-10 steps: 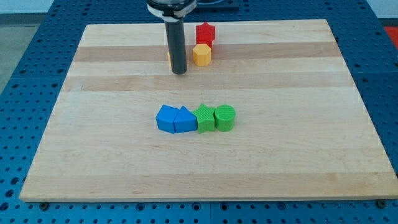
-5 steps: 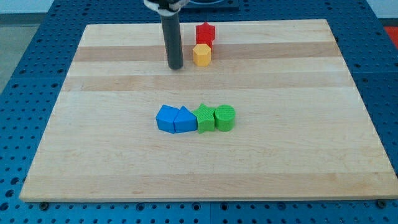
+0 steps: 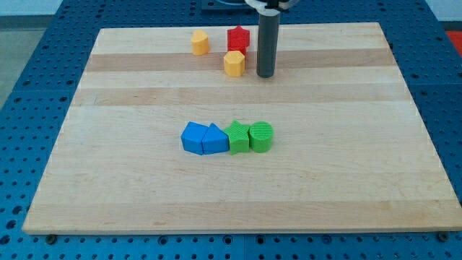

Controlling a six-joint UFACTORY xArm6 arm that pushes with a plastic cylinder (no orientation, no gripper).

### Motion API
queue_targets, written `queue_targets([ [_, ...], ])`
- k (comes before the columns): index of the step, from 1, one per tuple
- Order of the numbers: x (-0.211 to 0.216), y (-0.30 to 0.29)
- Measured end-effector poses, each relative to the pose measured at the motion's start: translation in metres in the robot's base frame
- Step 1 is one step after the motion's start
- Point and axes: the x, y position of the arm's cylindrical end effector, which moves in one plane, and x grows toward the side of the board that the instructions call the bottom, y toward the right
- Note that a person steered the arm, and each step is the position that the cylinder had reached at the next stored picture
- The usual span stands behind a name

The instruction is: Move the yellow hexagon closer to the yellow heart

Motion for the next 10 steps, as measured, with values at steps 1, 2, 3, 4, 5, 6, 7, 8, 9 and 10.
queue_targets([
  [1, 0.0, -0.017],
  [2, 0.0, -0.042],
  [3, 0.0, -0.068],
  [4, 0.0, -0.083],
  [5, -0.009, -0.083],
  [6, -0.025, -0.083],
  [7, -0.03, -0.083],
  [8, -0.017, -0.103],
  [9, -0.013, -0.154],
  [10, -0.04, -0.189],
])
